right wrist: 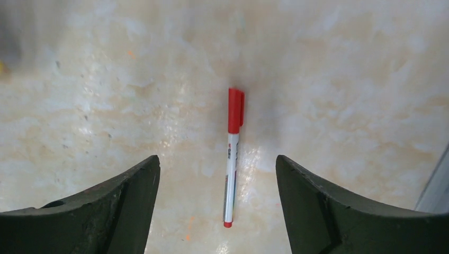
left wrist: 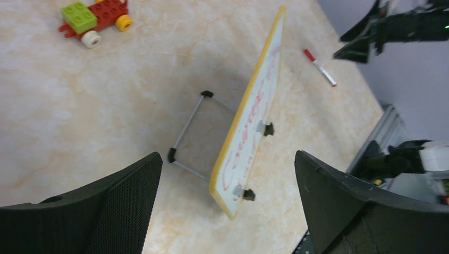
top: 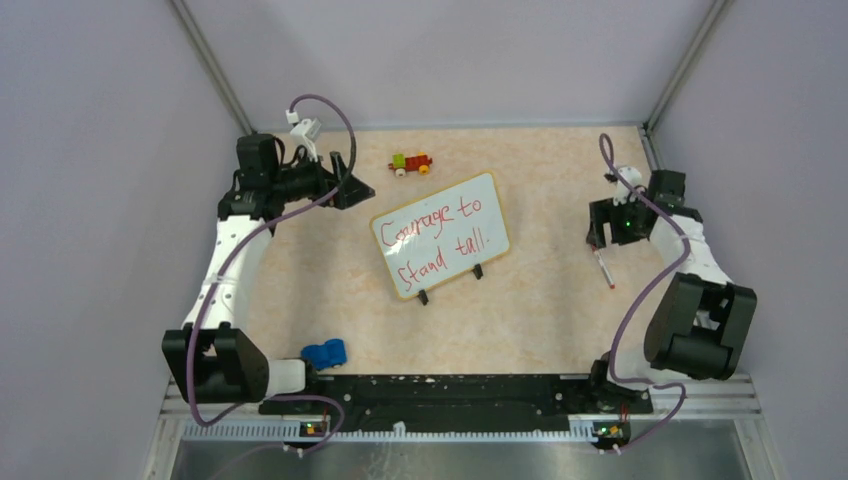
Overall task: Write a sentence on the whiteboard
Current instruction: Put down the whiteboard marker at the center of the board, then reset both arms
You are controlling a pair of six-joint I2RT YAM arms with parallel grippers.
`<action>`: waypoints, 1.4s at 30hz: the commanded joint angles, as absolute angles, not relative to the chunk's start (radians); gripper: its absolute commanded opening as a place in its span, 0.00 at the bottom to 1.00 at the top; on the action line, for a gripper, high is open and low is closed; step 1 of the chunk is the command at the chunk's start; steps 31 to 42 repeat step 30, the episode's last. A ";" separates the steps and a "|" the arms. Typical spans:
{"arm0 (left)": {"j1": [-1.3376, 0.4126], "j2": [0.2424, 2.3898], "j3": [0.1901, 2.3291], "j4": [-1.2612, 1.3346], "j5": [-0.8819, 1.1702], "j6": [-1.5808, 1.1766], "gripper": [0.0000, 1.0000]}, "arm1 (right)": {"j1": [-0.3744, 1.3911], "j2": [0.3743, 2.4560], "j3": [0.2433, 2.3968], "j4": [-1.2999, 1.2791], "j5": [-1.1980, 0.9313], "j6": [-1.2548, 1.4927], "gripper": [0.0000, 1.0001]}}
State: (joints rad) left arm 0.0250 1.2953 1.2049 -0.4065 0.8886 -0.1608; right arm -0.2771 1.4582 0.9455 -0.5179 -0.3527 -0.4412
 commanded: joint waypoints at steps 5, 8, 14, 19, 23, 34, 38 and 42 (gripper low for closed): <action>0.047 1.413 1.374 -0.686 0.634 0.132 0.99 | -0.285 1.374 1.212 -0.690 -0.567 -0.365 0.80; 0.087 1.443 1.367 -0.701 0.568 0.175 0.99 | -0.285 1.376 1.260 -0.752 -0.642 -0.363 0.80; 0.156 1.458 1.273 -0.660 0.400 0.239 0.99 | -0.285 1.299 1.095 -0.637 -0.640 -0.335 0.80; 0.167 1.453 1.199 -0.661 0.367 0.268 0.99 | -0.284 1.261 0.962 -0.529 -0.629 -0.311 0.81; 0.167 1.440 1.161 -0.659 0.350 0.275 0.99 | -0.285 1.261 0.938 -0.506 -0.635 -0.308 0.81; 0.167 1.420 1.165 -0.673 0.377 0.271 0.99 | -0.285 1.253 0.930 -0.488 -0.630 -0.298 0.81; 0.167 1.420 1.165 -0.673 0.377 0.271 0.99 | -0.285 1.253 0.930 -0.488 -0.630 -0.298 0.81; 0.167 1.420 1.165 -0.673 0.377 0.271 0.99 | -0.285 1.253 0.930 -0.488 -0.630 -0.298 0.81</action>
